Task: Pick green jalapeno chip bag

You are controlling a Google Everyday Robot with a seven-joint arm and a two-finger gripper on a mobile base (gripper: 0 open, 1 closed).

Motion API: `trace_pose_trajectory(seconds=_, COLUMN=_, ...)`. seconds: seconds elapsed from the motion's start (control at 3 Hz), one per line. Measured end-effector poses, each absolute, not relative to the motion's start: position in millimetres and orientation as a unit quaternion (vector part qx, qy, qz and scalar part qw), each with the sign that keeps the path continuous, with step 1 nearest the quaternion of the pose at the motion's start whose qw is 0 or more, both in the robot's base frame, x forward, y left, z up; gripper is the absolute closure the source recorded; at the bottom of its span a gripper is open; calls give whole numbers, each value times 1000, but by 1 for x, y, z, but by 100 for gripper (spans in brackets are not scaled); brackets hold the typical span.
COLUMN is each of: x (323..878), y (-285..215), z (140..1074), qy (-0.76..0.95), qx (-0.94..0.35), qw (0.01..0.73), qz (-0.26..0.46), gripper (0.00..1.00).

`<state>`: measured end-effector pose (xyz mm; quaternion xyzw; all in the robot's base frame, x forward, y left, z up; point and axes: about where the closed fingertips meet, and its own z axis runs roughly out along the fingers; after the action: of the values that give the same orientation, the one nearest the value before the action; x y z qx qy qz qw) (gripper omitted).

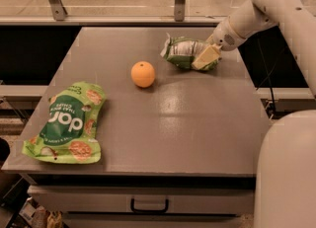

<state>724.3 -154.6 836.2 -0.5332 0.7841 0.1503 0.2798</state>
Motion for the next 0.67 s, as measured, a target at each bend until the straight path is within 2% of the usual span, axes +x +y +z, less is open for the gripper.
trace_pose_trajectory(seconds=0.67, x=721, y=-161, z=875, qy=782, qx=-533, qw=296, qz=129, gripper=100)
